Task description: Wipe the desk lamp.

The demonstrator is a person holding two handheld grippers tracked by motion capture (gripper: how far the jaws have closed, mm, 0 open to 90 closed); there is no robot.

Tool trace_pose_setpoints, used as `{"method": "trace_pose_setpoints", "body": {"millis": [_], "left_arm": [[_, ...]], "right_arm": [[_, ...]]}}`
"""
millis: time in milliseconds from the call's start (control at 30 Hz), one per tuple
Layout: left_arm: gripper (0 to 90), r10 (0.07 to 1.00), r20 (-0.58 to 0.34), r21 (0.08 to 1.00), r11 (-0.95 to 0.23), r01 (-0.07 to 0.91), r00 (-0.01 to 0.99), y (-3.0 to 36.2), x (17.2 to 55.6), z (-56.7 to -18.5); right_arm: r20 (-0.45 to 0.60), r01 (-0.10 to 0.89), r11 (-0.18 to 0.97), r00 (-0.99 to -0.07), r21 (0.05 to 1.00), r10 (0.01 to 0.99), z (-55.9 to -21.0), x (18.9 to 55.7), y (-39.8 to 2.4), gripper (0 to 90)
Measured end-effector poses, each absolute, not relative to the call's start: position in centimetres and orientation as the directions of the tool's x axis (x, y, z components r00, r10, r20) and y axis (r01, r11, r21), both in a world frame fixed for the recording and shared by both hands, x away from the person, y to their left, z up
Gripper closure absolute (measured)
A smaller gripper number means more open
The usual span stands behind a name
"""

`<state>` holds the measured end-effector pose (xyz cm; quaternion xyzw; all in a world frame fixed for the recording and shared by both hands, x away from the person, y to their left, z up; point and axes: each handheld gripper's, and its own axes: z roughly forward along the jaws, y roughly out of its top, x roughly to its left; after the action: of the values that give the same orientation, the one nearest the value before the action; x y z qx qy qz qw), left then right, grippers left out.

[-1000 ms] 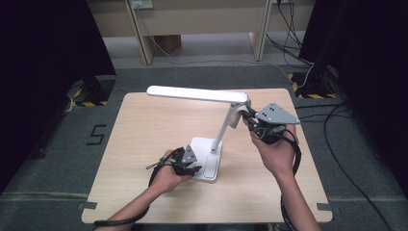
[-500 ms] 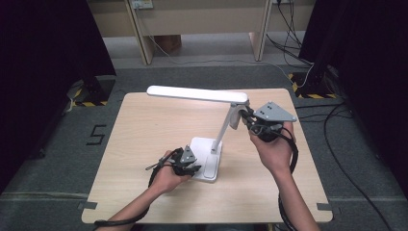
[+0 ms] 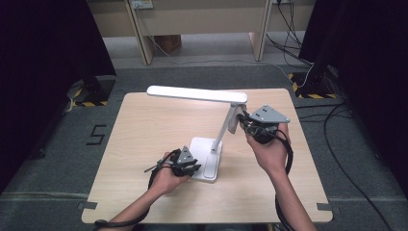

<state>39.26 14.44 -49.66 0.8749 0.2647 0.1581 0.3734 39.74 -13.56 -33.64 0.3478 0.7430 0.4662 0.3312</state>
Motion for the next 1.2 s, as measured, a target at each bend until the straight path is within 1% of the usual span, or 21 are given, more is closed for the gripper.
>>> {"method": "trace_pose_setpoints", "body": {"millis": [133,200,467,733,1200], "left_arm": [[71.5,0.581,0.075,0.737,-0.580,0.348,0.810,14.4,39.3,-49.7],[72.0,0.585,0.059,0.734,-0.575,0.362,0.809,14.5,39.4,-49.6],[72.1,0.589,0.045,0.737,-0.565,0.371,0.807,14.6,39.5,-49.6],[72.1,0.592,0.046,0.739,-0.562,0.371,0.804,14.6,39.4,-49.7],[72.2,0.593,0.035,0.743,-0.554,0.375,0.804,14.7,39.4,-49.8]], "right_arm": [[-0.143,0.224,0.303,-0.537,0.926,0.832,-34.0,39.8,-13.5,83.4],[-0.140,0.223,0.300,-0.536,0.928,0.832,-34.2,39.9,-13.5,83.4],[-0.129,0.240,0.298,-0.538,0.924,0.833,-34.7,40.0,-13.4,83.4],[-0.115,0.247,0.285,-0.536,0.926,0.837,-35.3,40.1,-13.2,83.4],[-0.084,0.292,0.280,-0.539,0.914,0.838,-37.0,40.5,-12.8,83.5]]}}
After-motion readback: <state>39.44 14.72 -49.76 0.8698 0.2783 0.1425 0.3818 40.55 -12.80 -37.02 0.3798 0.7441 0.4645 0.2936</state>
